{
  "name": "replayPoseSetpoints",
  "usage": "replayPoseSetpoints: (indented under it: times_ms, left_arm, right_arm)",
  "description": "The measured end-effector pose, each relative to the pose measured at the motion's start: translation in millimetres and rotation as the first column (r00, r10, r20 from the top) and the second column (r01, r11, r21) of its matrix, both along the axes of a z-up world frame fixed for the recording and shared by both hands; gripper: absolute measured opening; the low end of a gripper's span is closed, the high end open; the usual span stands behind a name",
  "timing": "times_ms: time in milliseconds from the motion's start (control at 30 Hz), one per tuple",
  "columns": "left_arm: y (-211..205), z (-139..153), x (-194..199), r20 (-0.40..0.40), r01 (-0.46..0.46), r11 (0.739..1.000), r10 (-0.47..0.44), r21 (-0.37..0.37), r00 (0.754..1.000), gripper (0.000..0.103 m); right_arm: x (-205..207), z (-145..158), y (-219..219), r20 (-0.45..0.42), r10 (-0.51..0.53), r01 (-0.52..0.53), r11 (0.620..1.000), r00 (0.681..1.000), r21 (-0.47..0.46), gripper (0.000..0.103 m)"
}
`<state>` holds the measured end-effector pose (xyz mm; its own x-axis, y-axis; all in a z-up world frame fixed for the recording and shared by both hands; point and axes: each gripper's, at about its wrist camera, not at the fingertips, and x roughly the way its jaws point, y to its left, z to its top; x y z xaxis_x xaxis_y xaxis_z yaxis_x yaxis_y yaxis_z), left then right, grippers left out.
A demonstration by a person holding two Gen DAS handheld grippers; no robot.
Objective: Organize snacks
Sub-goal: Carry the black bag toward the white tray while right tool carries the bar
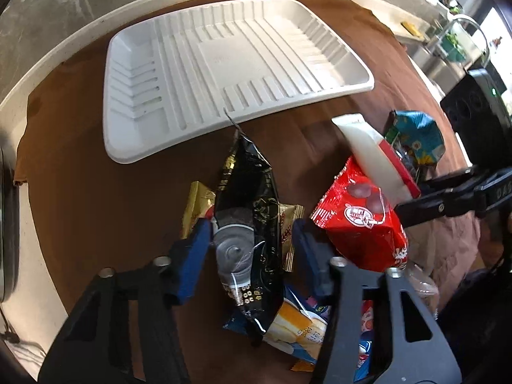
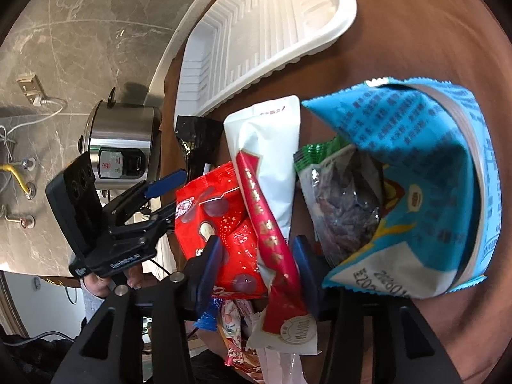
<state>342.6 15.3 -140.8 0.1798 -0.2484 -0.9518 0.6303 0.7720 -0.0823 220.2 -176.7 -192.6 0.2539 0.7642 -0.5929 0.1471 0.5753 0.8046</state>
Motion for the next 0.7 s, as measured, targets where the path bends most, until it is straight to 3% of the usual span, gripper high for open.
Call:
replayPoseSetpoints:
  times_ms: [200, 267, 333, 433, 567, 700]
  left_arm:
    - [0.4, -3.8, -3.5, 0.018, -0.002, 1.0, 0.001, 0.018, 1.0, 0.038]
    - [3.7, -3.5, -3.0, 0.016, -0.004, 1.0, 0.004, 0.013, 1.0, 0.038]
    - [5.2, -3.1, -2.4, 0.015, -0.008, 1.0, 0.008, 0.007, 1.0, 0.037]
    - [8.0, -2.4, -2.0, 0.013, -0.012, 1.0, 0.012, -0.003, 1.0, 0.036]
    - [11.1, -0.9, -2.9, 0.008, -0.017, 1.0, 0.017, -0.025, 1.0, 0.034]
    - [19.6, 2.6, -3.9, -0.024, -0.044, 0.996, 0.042, -0.073, 0.999, 0.028]
  right_arm:
    - [1.3, 3.3, 2.4, -0.003, 0.021, -0.021, 0.999, 1.0, -0.026, 0.048]
    - [0.6, 3.4, 2.9, -0.002, 0.016, -0.016, 0.999, 1.0, -0.042, 0.043]
    - [-0.3, 1.6, 0.8, -0.016, 0.008, -0.009, 0.997, 1.0, -0.071, 0.025]
    - [-4.5, -5.2, -7.7, -0.018, -0.033, 0.033, 0.999, 0.999, -0.013, 0.023]
    - [-8.1, 1.5, -4.8, 0.02, -0.032, 0.033, 0.997, 0.999, -0.063, 0.022]
    - [-8.6, 8.5, -7.8, 0.043, -0.04, 0.041, 0.999, 0.998, -0.017, 0.021]
